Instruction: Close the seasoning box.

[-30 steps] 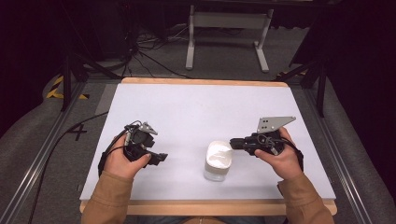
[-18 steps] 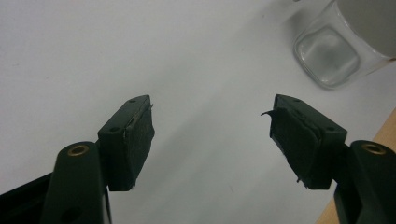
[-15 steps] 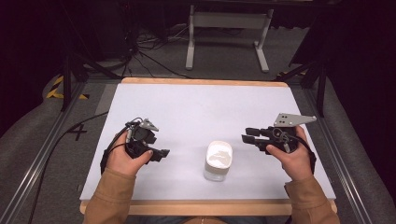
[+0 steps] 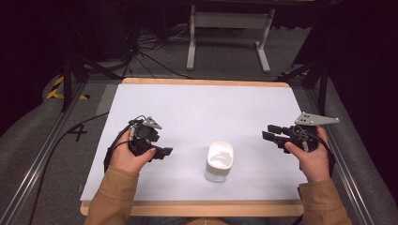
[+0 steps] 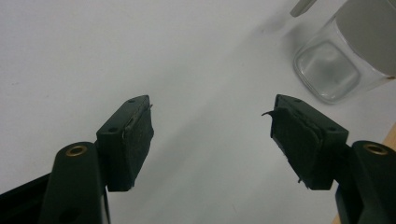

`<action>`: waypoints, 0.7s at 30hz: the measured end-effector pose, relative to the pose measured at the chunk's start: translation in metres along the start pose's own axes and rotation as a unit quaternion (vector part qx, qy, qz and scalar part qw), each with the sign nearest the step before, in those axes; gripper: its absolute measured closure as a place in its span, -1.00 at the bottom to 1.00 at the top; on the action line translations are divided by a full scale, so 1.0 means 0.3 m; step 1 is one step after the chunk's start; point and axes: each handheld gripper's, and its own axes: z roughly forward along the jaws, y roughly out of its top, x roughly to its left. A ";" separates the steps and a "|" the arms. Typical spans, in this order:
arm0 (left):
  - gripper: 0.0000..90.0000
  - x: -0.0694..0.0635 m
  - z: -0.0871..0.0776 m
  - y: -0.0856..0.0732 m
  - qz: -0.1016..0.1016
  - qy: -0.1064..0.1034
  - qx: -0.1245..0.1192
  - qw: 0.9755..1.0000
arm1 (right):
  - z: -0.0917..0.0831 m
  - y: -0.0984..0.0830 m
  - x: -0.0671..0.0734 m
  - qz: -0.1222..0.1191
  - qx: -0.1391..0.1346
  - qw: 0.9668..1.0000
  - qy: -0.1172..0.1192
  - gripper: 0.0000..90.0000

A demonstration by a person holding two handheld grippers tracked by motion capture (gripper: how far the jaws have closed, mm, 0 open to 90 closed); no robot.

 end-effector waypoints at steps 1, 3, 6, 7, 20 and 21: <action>-0.34 0.002 0.001 0.000 0.000 0.001 -0.001 1.000 | -0.009 -0.004 -0.013 0.002 0.000 1.000 -0.006 0.30; -0.35 0.014 0.005 -0.001 0.001 0.003 0.007 1.000 | -0.021 -0.011 -0.030 0.005 0.003 1.000 -0.018 0.25; -0.37 0.036 0.022 -0.012 0.004 0.014 0.007 1.000 | -0.031 -0.025 -0.057 0.006 0.011 0.999 -0.034 0.16; -0.37 0.044 0.028 -0.016 0.001 0.014 0.010 1.000 | -0.035 -0.030 -0.066 0.006 0.013 0.999 -0.042 0.13; -0.39 0.081 0.052 -0.033 -0.012 0.018 0.020 1.000 | -0.011 -0.111 -0.166 0.035 0.102 0.988 -0.108 0.01; -0.39 0.083 0.053 -0.034 -0.014 0.018 0.020 1.000 | -0.005 -0.118 -0.172 0.039 0.104 0.988 -0.108 0.01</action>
